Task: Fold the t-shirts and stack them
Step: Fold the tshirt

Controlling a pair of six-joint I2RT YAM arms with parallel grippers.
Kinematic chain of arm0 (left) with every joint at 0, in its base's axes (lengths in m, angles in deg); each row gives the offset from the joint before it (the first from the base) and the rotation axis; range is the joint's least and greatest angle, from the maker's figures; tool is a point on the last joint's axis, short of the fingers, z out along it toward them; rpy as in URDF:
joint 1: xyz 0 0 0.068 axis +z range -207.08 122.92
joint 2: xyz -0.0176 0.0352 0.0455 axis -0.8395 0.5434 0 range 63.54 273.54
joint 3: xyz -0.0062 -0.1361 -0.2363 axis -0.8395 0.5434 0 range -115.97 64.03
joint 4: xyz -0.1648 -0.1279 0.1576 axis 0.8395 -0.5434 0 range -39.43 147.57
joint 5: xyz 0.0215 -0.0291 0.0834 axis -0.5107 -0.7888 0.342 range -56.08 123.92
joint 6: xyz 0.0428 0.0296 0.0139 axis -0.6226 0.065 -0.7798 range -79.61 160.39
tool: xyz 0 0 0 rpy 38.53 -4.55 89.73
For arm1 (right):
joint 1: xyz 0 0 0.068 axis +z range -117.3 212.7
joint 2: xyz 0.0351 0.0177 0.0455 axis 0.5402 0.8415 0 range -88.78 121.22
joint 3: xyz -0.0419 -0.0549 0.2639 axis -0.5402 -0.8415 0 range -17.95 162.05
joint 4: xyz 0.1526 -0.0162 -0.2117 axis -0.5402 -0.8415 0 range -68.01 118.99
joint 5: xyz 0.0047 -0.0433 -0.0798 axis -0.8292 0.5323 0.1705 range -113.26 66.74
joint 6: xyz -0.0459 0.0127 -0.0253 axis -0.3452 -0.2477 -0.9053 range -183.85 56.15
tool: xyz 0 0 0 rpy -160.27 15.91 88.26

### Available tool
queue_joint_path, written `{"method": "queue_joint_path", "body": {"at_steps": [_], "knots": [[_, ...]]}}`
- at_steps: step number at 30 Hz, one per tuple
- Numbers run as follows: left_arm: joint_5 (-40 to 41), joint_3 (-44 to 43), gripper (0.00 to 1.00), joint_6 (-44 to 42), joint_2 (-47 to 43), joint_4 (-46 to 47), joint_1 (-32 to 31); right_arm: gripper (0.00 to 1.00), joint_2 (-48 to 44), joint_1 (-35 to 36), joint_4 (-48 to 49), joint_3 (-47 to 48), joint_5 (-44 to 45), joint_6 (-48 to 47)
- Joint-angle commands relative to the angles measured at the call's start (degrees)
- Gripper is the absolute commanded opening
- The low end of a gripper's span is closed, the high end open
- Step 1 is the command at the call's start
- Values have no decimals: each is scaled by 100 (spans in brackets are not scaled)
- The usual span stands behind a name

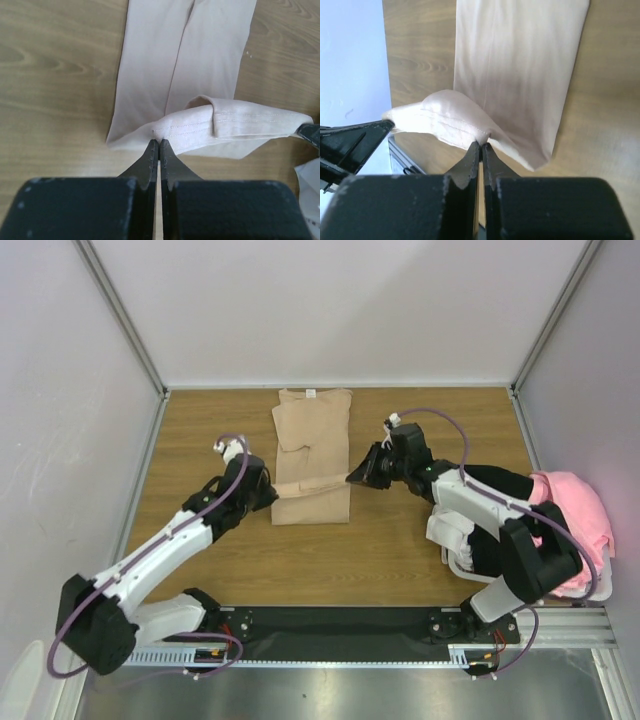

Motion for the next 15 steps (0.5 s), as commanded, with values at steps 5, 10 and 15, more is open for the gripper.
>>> {"method": "queue_joint_path", "body": {"at_steps": [5,10,15], "knots": [[-289,-528,0,-491,972,958,362,0,883,-404,141,951,-780,-581],[-350,-695,0,-587,1369,1160,590,0,1357,-484,62,1382,-824,-775],[-491,-941,0,-754,1773,1371,757,0,1613,-633,176,1505,-886,-740]]}}
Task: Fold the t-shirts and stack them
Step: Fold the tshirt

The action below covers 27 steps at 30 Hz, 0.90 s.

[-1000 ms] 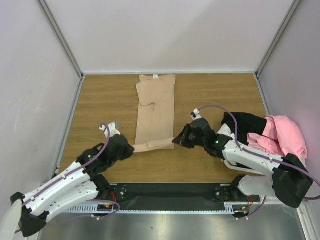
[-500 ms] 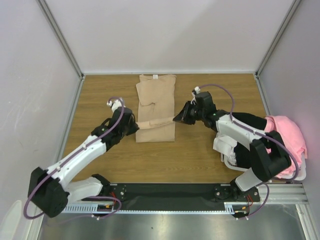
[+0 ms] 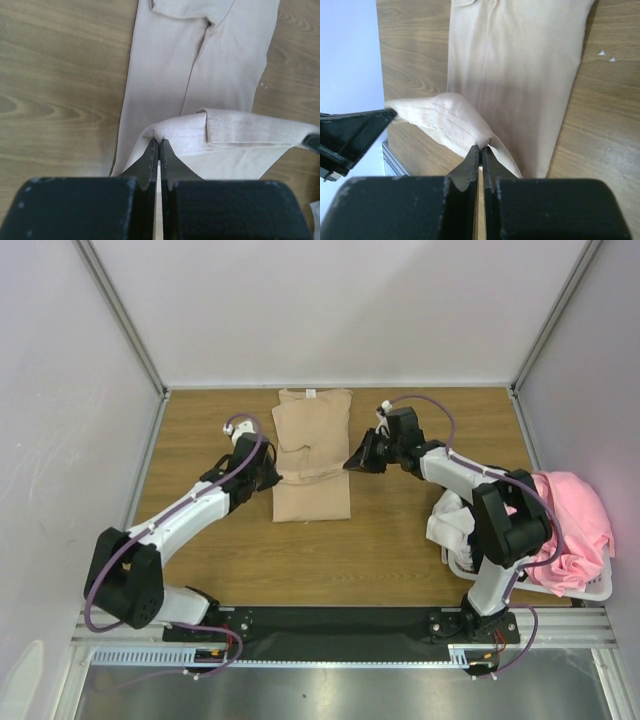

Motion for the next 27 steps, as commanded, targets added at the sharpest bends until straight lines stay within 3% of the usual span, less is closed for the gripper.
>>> {"method": "queue_joint_path", "body": {"at_steps": [1,12,27], "knots": [[-143,-382,0,-265,178,471,130,0,155,-142,187,335,-134,-137],[-512,-654,0,-397,750,805,534,0,753,-238,319,846,-230,-119],[-803,-874,1,-353,1514,1122,605,0,1281,-432,179,1302,-178,-242]]}}
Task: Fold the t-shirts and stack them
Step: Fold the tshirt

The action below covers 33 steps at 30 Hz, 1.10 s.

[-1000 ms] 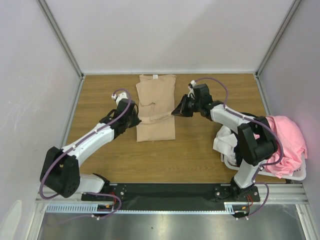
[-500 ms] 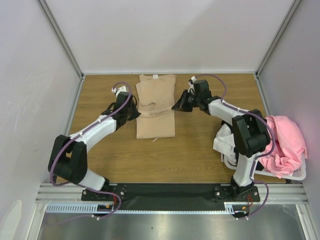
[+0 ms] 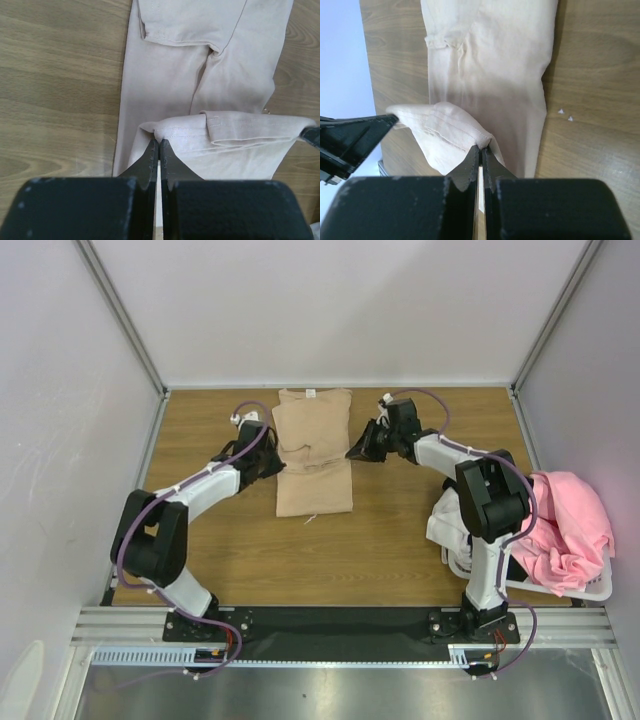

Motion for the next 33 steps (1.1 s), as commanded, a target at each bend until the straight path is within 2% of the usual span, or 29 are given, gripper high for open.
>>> {"method": "queue_joint_path", "body": {"at_steps": [1,11,29,33], "knots": [[-90,-278,0,-80,89,302,54,0,83,-54,76,400,-14,-155],[-125,-436,0,-159,388,399,124,0,329,-98,120,488,3,-199],[-160,-585,0,-80,977,522,283,0,1111,-186,-152,1226,48,-418],[-222,-612,8,-71,1074,610,291,0,1199,-177,-197,1349,65,-462]]}}
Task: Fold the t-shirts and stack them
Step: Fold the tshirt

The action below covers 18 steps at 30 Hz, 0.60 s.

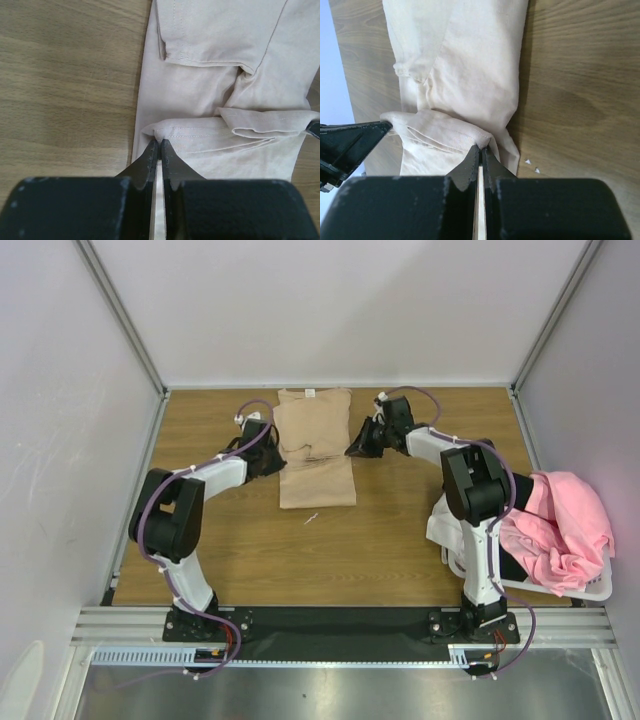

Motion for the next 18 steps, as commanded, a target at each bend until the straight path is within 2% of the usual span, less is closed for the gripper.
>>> {"method": "queue_joint_path", "body": {"at_steps": [1,3,4,6,7,9,10,13,15,18], "knots": [[-30,-227,8,-19,66,267,60,0,76,-43,-39,346,50,-204],[-12,-227,12,-36,84,311,60,0,146,-35,-92,477,41,-249],[-3,-236,16,-36,93,320,60,5,164,-35,-171,522,41,-275],[67,-271,22,-71,84,320,68,9,155,-43,-206,575,59,-319],[67,-297,31,-97,75,337,77,16,138,-43,-207,584,76,-336],[85,-393,42,-194,23,346,86,24,94,-52,-250,645,120,-407],[59,-437,50,-238,5,363,103,33,76,-52,-268,697,146,-433],[67,-578,58,-379,-170,399,121,46,24,-87,-303,847,121,-504],[50,-649,61,-475,-354,399,121,50,-12,-114,-303,909,103,-495],[-56,-614,73,-563,-609,399,112,55,-161,-123,-251,927,32,-495]]}}
